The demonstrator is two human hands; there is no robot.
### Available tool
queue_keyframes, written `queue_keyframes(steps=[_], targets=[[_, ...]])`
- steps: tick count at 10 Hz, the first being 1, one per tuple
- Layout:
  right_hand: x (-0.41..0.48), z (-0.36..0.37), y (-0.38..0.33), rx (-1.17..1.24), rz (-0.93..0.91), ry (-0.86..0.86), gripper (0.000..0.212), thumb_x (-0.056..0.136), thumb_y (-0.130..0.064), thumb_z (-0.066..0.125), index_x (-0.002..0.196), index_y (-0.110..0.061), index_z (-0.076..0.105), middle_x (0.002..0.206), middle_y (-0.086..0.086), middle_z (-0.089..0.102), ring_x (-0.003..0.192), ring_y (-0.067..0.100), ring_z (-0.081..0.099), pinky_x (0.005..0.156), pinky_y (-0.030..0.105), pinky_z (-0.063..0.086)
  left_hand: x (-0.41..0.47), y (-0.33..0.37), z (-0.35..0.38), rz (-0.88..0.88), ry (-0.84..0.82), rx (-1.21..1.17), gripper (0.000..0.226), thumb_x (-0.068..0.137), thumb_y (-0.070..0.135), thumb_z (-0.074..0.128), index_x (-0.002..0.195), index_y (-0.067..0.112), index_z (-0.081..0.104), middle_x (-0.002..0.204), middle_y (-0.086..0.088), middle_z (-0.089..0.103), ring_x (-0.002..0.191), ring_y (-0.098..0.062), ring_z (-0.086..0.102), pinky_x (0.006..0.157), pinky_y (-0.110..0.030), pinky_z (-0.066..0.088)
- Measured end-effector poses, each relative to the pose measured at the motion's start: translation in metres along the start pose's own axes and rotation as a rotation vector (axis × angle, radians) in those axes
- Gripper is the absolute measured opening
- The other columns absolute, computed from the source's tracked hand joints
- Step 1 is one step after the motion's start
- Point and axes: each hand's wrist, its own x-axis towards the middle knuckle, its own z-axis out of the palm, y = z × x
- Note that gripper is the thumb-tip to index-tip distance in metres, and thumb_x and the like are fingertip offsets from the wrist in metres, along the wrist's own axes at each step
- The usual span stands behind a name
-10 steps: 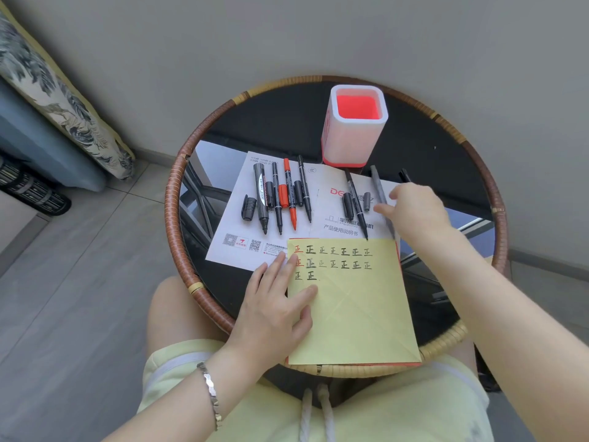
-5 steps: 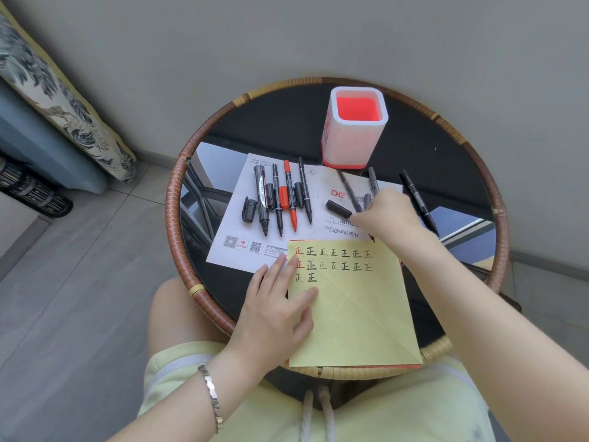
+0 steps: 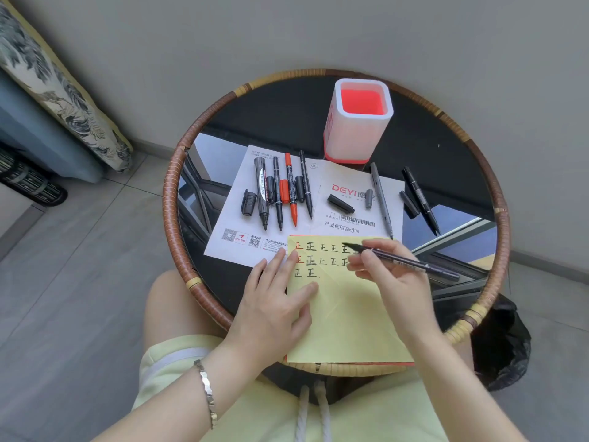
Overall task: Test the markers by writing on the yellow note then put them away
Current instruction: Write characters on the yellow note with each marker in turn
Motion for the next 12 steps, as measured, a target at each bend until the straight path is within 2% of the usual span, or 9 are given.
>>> queue_keyframes(steps=[1,2,3,4,5,6,8,12], targets=[[-0.002,0.009,0.009,-0.019,-0.013,0.091,0.008,0.084,-0.011,0.063,0.078,-0.016,0.062,0.062,0.000,0.069,0.061,0.011,0.066,0.059,0.019,0.052,0.000,0.000,-0.001,-0.002,-0.018,0.001,0.033,0.080,0.029,0.046,0.105,0.027,0.067,0.131,-0.023,0.052,0.125,-0.040,0.047,0.102,-0.047,0.028],[0.001,0.023,0.017,-0.039,-0.044,0.209,0.023,0.081,-0.020,0.067,0.062,-0.011,0.059,0.047,-0.001,0.062,0.046,0.009,0.057,0.053,0.018,0.048,0.000,-0.001,-0.001,0.002,-0.037,0.014,0.035,0.081,0.030,0.046,0.109,0.030,0.067,0.132,-0.024,0.051,0.125,-0.040,0.046,0.102,-0.048,0.028],[0.004,0.032,0.027,-0.055,-0.074,0.276,0.034,0.082,-0.022,0.067,0.054,-0.011,0.052,0.037,-0.004,0.053,0.040,0.005,0.050,0.052,0.011,0.042,0.000,-0.001,-0.001,-0.004,-0.047,0.012,0.035,0.081,0.030,0.046,0.109,0.029,0.067,0.132,-0.024,0.051,0.125,-0.040,0.046,0.101,-0.048,0.029],[0.006,0.039,0.042,-0.108,-0.129,0.333,0.040,0.084,-0.019,0.065,0.049,-0.011,0.048,0.036,-0.006,0.050,0.042,0.009,0.049,0.052,0.018,0.041,0.000,-0.001,-0.001,-0.006,-0.050,0.007,0.035,0.081,0.031,0.045,0.109,0.030,0.067,0.132,-0.023,0.052,0.125,-0.039,0.046,0.102,-0.047,0.029],[0.007,0.040,0.048,-0.142,-0.191,0.340,0.039,0.081,-0.022,0.061,0.048,-0.011,0.045,0.039,-0.008,0.053,0.043,0.011,0.047,0.052,0.020,0.040,-0.001,-0.001,-0.001,-0.004,-0.048,0.011,0.035,0.081,0.031,0.046,0.109,0.030,0.067,0.132,-0.023,0.052,0.125,-0.039,0.046,0.102,-0.047,0.028],[0.007,0.040,0.050,-0.127,-0.216,0.317,0.039,0.082,-0.016,0.062,0.047,-0.015,0.044,0.039,-0.009,0.053,0.042,0.007,0.047,0.050,0.014,0.039,-0.001,0.000,-0.001,-0.010,-0.048,0.008,0.036,0.081,0.031,0.046,0.108,0.030,0.068,0.132,-0.022,0.052,0.125,-0.039,0.046,0.102,-0.047,0.028],[0.007,0.041,0.051,-0.180,-0.259,0.287,0.033,0.078,-0.023,0.057,0.048,-0.020,0.044,0.043,-0.001,0.052,0.048,0.006,0.050,0.051,0.007,0.036,0.000,0.000,-0.001,-0.005,-0.040,0.006,0.036,0.079,0.030,0.046,0.108,0.030,0.068,0.132,-0.023,0.052,0.124,-0.039,0.047,0.101,-0.047,0.029],[0.008,0.042,0.054,-0.245,-0.300,0.299,0.034,0.080,-0.028,0.055,0.050,-0.017,0.045,0.046,0.013,0.055,0.057,0.023,0.053,0.054,0.017,0.038,0.000,0.000,-0.001,-0.005,-0.042,0.014,0.036,0.080,0.030,0.046,0.108,0.030,0.068,0.132,-0.023,0.052,0.125,-0.039,0.046,0.102,-0.047,0.029]])
